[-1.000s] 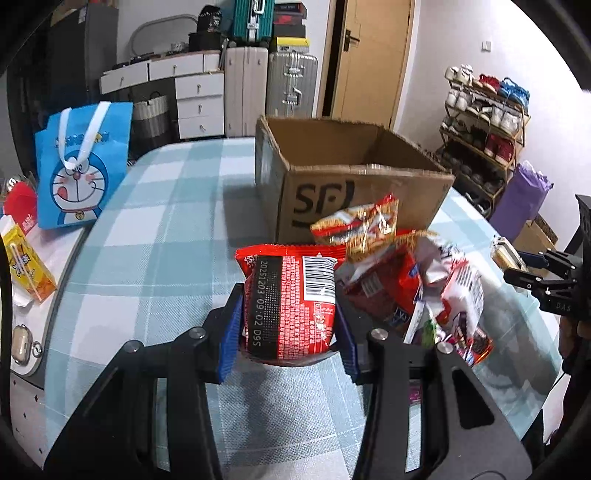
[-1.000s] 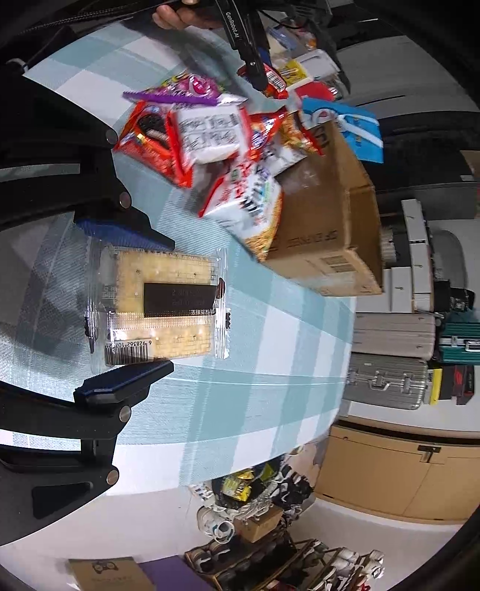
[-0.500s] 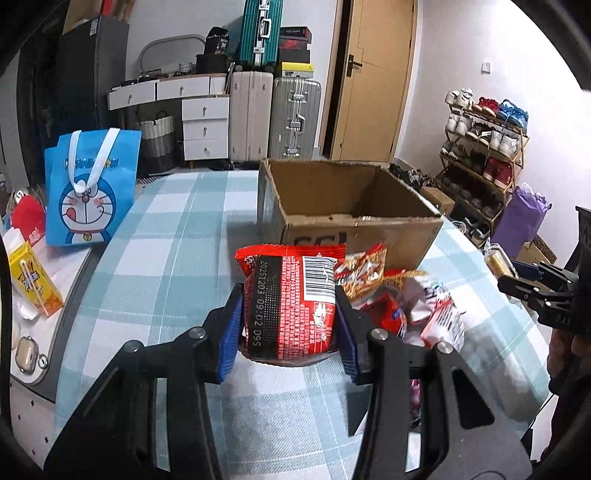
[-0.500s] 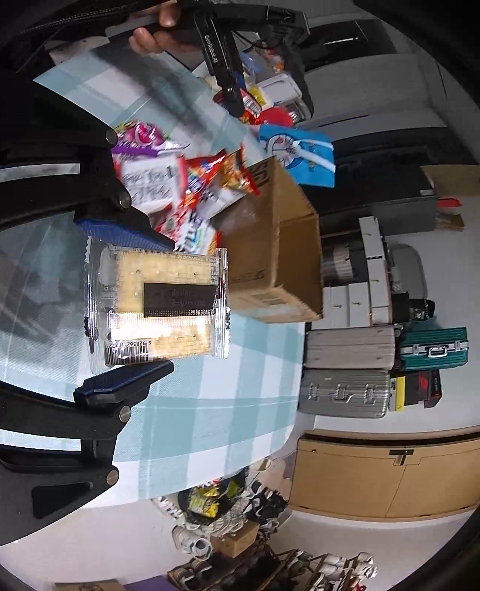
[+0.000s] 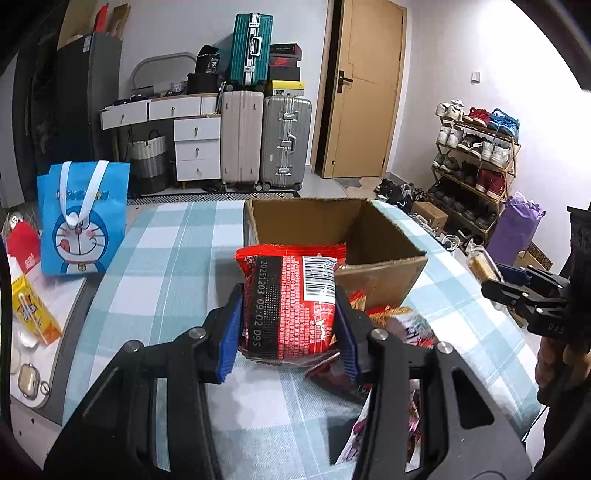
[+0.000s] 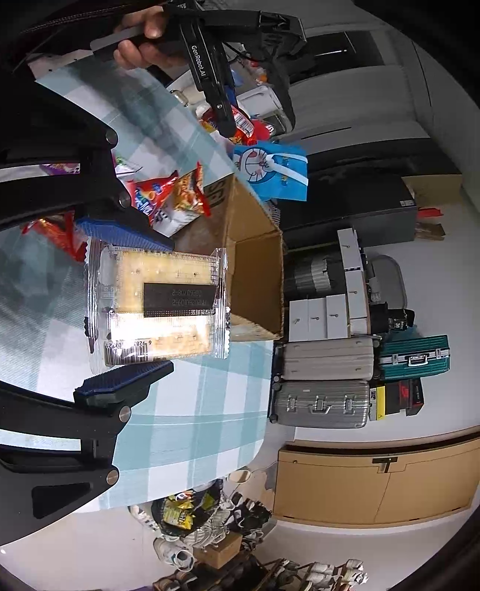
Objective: Organize snacks
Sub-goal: 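Carry both held packs over the open cardboard box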
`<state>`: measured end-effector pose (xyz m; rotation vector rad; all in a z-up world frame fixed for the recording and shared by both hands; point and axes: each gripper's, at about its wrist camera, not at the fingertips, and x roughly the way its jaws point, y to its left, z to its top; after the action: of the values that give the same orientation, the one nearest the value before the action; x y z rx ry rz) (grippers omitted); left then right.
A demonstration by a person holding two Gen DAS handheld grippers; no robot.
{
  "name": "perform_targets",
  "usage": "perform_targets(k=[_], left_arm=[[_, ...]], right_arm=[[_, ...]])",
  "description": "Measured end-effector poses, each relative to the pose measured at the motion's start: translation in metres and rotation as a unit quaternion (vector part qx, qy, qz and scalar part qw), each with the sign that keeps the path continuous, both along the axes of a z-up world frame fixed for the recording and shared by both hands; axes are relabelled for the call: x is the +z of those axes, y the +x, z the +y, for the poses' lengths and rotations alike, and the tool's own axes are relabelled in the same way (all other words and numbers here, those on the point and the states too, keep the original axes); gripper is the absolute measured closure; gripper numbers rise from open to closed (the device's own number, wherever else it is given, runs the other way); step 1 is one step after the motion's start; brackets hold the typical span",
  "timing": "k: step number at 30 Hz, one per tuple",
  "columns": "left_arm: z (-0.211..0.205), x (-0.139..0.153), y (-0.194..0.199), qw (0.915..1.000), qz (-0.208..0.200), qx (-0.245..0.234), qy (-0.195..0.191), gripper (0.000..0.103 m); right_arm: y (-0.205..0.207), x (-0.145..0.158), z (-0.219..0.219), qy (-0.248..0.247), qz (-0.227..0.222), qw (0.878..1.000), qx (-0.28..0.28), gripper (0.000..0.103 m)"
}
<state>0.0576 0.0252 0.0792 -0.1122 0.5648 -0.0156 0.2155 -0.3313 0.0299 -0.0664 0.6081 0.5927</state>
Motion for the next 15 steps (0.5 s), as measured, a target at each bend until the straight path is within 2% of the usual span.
perform_targets(k=[15], left_arm=[[-0.021,0.024,0.044,0.9997,-0.016,-0.017,0.003,0.061]], right_arm=[[0.024,0.017,0.022,0.022,-0.010,1.000,0.017,0.045]])
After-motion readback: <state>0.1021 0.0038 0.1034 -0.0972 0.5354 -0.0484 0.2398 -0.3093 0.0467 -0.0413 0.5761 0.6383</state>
